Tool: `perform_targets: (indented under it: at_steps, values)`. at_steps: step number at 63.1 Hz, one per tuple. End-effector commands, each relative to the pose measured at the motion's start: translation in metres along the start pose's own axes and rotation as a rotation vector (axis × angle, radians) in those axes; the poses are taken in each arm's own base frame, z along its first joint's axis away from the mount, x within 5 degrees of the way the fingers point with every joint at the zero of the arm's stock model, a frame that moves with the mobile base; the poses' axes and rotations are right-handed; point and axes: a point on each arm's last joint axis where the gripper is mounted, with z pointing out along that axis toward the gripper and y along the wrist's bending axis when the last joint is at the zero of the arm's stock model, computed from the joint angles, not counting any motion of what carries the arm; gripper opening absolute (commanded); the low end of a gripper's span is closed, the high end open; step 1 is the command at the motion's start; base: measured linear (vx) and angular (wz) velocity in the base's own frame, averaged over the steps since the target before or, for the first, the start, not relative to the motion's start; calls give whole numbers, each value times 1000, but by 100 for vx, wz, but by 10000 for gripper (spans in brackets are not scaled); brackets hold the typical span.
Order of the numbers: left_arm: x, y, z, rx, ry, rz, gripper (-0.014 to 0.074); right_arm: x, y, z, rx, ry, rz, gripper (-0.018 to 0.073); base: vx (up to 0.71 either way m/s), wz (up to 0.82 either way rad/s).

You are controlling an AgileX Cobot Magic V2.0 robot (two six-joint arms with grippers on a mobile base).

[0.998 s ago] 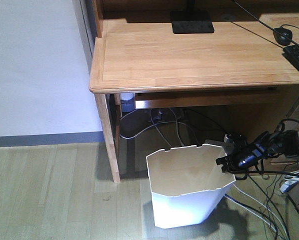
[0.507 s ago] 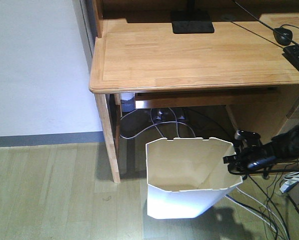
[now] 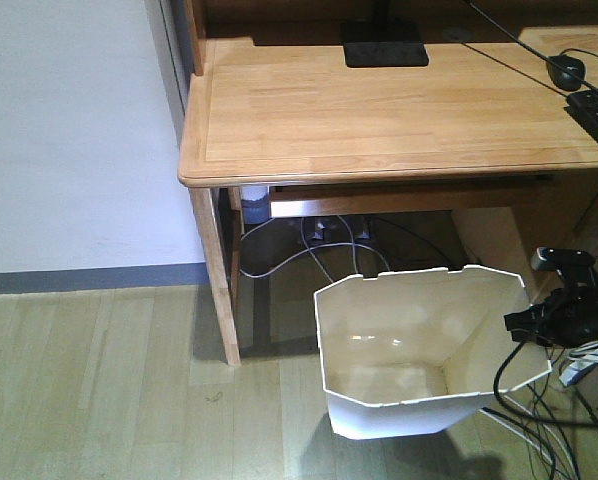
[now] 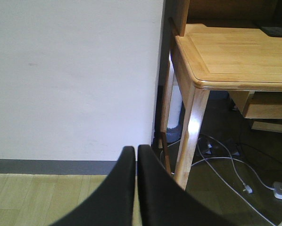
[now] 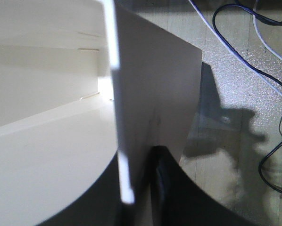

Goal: Move trash bin to bedside with robot
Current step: 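Lift and drag the bin out from under the desk with right gripper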

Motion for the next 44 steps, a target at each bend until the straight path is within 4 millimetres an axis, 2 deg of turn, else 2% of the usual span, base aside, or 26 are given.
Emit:
perform_targets:
  at_steps: [1, 18, 44]
  values:
    - [-5, -1, -1, 11, -76, -6, -6, -10, 33, -33, -218, -97, -22, -5, 0, 0]
    - [-5, -1, -1, 11, -76, -6, -6, -4, 55, -63, -238, -162, 2, -5, 0, 0]
    - [-5, -1, -1, 11, -76, -6, -6, -4, 58, -67, -254, -165, -15, -5, 0, 0]
